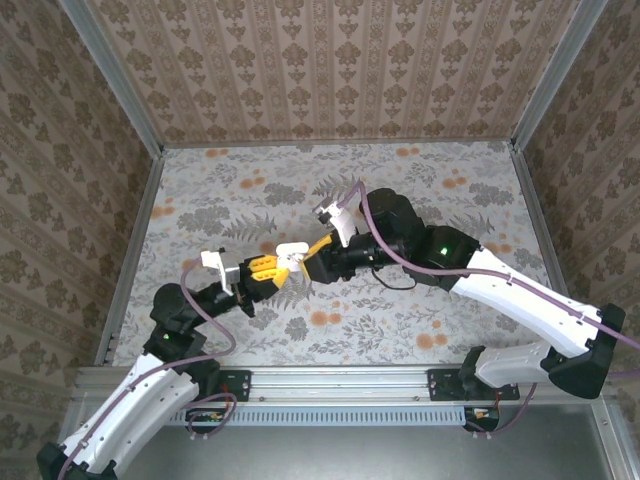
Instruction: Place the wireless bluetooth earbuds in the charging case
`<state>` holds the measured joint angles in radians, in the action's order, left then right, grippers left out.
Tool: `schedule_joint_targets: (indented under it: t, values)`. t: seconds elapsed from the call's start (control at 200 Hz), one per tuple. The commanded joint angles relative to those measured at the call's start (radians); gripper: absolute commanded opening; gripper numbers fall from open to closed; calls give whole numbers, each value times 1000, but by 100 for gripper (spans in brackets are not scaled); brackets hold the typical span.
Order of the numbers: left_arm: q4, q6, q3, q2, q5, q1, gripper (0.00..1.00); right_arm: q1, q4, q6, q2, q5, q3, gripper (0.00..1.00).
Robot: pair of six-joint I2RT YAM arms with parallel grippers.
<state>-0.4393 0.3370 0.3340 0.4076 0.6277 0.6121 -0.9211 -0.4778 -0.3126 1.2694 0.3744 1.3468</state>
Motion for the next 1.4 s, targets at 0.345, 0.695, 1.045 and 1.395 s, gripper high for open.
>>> schedule_joint_targets:
  t: [0.345,0.695,1.045,1.395]
  values:
    - [8,-35,3,5,40,9,0,-9,1,58,7,-16,15,30]
    - [7,-33,2,5,46,11,0,-9,70,142,-28,39,-45,26]
    - [5,-35,2,4,43,12,0,-9,69,178,-30,100,-54,35]
    - [12,-32,-1,5,41,14,0,28,57,99,-136,6,-66,53]
